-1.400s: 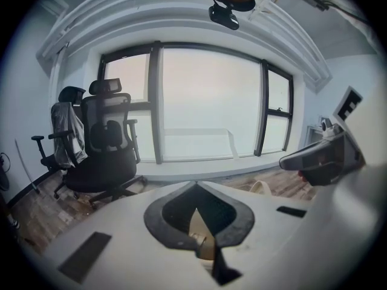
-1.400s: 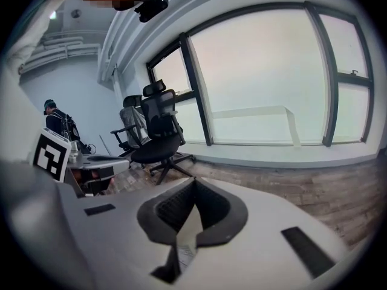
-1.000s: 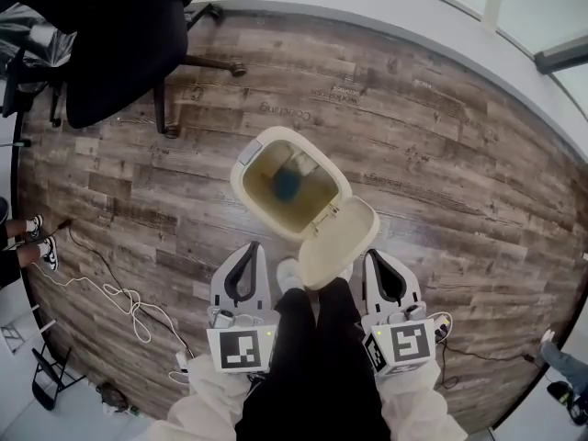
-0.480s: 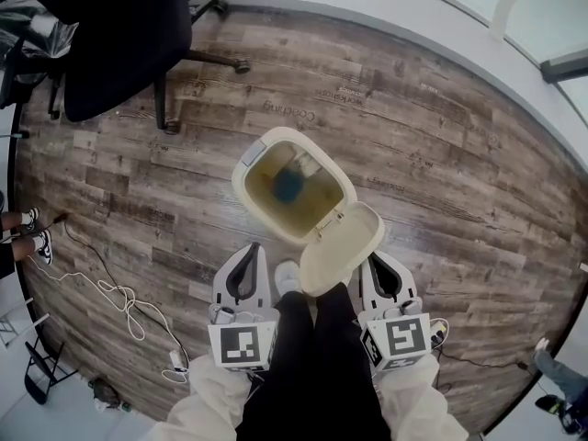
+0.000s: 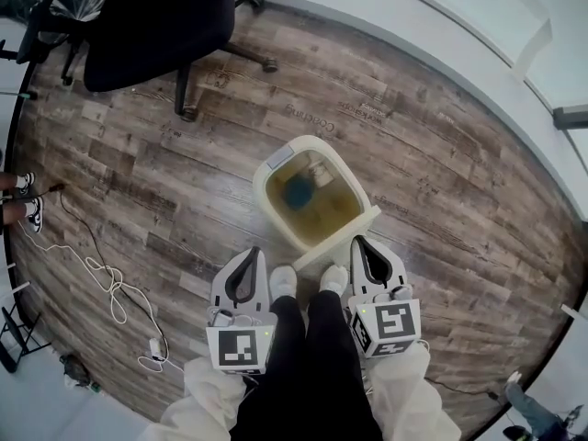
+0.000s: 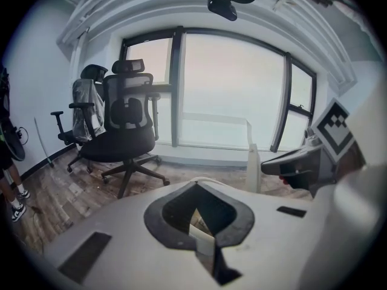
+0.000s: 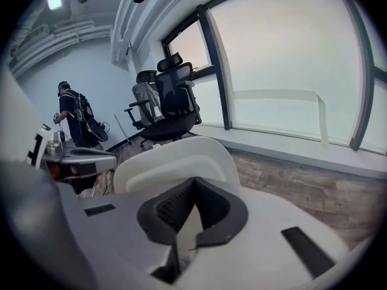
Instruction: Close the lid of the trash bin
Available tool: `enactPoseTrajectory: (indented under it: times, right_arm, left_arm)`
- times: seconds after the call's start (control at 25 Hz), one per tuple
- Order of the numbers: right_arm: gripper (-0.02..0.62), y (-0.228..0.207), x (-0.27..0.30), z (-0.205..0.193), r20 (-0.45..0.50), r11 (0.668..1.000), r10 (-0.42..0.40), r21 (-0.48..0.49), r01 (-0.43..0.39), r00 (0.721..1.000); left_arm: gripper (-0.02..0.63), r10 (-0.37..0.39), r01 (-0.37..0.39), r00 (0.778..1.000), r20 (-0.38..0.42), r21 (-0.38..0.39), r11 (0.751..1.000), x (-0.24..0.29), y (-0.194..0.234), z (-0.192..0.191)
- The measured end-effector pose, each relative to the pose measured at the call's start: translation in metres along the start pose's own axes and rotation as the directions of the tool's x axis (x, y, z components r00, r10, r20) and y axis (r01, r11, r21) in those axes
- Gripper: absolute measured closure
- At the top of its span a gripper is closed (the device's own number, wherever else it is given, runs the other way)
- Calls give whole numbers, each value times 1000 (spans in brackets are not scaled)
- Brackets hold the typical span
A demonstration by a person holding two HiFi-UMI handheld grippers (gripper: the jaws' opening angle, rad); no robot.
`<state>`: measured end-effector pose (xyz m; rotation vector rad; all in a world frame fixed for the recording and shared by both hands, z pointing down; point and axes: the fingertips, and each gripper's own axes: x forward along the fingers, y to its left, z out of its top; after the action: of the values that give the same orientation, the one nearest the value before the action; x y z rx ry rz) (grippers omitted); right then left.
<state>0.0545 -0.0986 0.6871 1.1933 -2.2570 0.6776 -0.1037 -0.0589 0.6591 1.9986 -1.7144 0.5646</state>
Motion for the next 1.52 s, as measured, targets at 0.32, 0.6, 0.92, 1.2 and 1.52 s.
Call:
enactPoseTrajectory:
  times: [0.32,0.6,0.92,1.2,1.52]
  right_arm:
    - [572,13,50,12,-37,996,43,-73,-46,998]
    - [572,19,87,9,-74,992,66,-106,-73,995]
    - [572,21,121,-1,-126,983,78,-154,-97,989]
    - [572,22,159,-19,-205,975,73,-191,-113,976]
    - [572,21,176,-34,-252,971,59,-210,-115,966]
  left_arm:
    - [601,38,-38,999,-11,-52,998,-3,25,-5]
    - [601,47,-48,999,-14,-65,997,-1,36,-17]
    - [601,60,-62,998,-25,-107,992,5,45,-23]
    - [601,61,-64,998,-28,-110,992,4,55,-30]
    - [601,91,-96,995,-39,-131,987,-5,69,-42]
